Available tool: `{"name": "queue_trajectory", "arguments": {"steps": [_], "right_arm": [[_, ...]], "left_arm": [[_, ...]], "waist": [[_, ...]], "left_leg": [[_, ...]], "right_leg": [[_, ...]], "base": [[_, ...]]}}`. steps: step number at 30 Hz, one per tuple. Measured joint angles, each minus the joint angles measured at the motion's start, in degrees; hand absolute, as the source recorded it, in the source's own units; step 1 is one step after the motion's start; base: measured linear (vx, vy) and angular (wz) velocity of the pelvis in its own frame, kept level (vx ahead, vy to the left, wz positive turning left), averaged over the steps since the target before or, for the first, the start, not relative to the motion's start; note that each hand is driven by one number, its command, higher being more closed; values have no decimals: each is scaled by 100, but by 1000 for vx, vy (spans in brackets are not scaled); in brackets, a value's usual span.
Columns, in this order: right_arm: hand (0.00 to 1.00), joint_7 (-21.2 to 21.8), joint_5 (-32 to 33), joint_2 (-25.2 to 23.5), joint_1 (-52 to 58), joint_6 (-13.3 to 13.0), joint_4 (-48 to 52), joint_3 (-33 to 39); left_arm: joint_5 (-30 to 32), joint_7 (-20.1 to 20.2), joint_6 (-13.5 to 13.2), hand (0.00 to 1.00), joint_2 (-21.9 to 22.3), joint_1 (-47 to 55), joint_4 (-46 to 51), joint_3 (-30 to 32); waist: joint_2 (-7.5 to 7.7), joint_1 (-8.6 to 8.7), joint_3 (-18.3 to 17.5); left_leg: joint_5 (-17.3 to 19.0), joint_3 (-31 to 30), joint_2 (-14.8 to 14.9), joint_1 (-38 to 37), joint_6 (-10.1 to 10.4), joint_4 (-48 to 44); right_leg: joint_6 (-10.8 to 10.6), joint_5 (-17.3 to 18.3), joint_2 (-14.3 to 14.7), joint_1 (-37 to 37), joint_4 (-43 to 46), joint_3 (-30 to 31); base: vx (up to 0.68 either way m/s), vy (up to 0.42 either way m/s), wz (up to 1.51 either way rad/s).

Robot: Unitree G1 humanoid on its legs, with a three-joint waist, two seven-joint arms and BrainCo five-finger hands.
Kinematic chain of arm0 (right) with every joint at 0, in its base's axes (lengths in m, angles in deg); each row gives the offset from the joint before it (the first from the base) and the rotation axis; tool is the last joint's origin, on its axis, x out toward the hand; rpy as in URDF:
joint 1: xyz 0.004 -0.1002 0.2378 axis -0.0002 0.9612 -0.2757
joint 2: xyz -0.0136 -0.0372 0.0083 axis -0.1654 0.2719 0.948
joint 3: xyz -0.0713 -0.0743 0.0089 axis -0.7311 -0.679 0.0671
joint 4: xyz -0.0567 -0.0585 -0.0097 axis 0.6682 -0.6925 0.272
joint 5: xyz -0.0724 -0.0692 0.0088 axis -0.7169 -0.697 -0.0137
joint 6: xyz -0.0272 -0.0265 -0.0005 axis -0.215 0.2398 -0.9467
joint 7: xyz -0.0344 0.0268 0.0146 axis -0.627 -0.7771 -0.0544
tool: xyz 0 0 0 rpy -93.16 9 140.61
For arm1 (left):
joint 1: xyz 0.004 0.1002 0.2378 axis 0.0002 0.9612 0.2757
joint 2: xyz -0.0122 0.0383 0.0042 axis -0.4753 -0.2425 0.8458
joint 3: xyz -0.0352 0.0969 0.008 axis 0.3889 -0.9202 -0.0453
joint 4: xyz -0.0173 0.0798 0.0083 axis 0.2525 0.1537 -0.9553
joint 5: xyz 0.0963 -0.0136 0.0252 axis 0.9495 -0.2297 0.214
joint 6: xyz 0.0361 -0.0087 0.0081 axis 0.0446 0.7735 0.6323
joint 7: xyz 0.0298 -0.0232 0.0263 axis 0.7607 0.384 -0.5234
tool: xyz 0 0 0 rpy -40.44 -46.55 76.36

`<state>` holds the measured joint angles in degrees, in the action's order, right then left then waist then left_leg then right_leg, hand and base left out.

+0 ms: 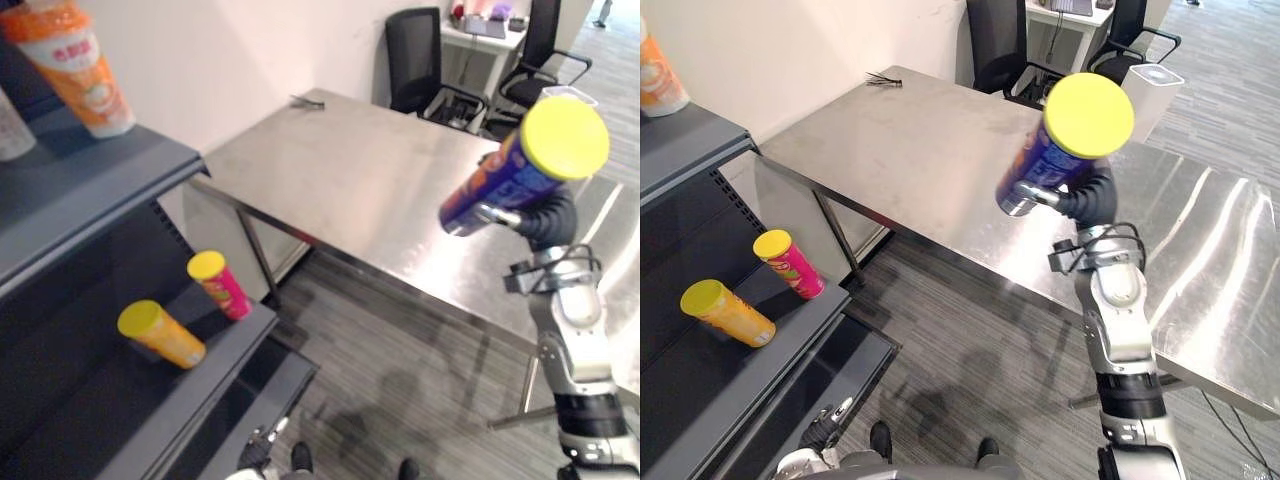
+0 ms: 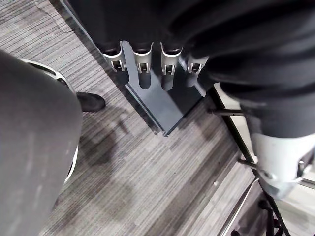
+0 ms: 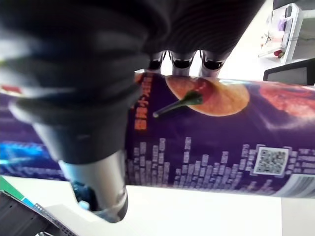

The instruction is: Put the gum and the chips on the shelf.

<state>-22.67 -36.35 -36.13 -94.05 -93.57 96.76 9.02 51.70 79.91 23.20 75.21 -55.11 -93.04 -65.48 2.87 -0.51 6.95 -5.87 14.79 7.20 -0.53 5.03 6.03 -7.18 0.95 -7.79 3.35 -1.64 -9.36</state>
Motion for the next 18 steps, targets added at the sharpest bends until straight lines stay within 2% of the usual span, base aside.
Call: {"name": "queue_trajectory", "arguments": {"steps": [5,9,12,14,16,17,18], "right_arm": [[100,67,0,-8,490,-5,182,160],[100,72,0,-153,635,-5,182,187],[100,56,119,-344,640,-30,181,47],[100,50,165,-388,562,-40,165,-151],[100,52,168,-416,374,-37,78,-440],[100,72,167,-415,298,-34,84,-562],[100,87,164,-419,277,-31,83,-610]], "left_arm": [[12,0,2,0,-24,13,-4,9],[10,0,4,0,-27,14,-3,41],[-1,2,5,0,-21,6,-1,173],[-62,7,4,0,-28,-33,26,185],[-104,7,4,0,-22,-60,180,213],[-102,5,3,0,-11,-74,252,215],[-104,4,3,0,-19,-80,250,196]], "waist": [[33,47,-43],[38,36,-39],[36,30,41],[4,12,145],[-48,-83,262],[-143,-156,339],[-184,-203,370]], "left_leg": [[0,-116,-32,1,0,-1],[-40,-240,-34,17,-6,-19],[-211,-510,-32,172,-17,-45],[-334,-798,2,418,42,-45],[-441,-1056,32,681,176,-43],[-365,-1132,68,835,229,-8],[119,-924,137,980,267,-23]], "right_leg": [[11,41,-37,-3,153,-85],[52,398,-62,-237,833,-134],[133,709,-116,-500,1424,-351],[211,868,-125,-718,1734,-612],[297,1077,-147,-1015,2163,-831],[368,1148,-128,-1107,2336,-1044],[438,1161,-146,-1067,2212,-1341]], "base": [[8,14,11],[9,-18,15],[-17,-43,36],[-102,-91,70],[-152,-104,73],[-186,-144,97],[-132,-130,108]]}}
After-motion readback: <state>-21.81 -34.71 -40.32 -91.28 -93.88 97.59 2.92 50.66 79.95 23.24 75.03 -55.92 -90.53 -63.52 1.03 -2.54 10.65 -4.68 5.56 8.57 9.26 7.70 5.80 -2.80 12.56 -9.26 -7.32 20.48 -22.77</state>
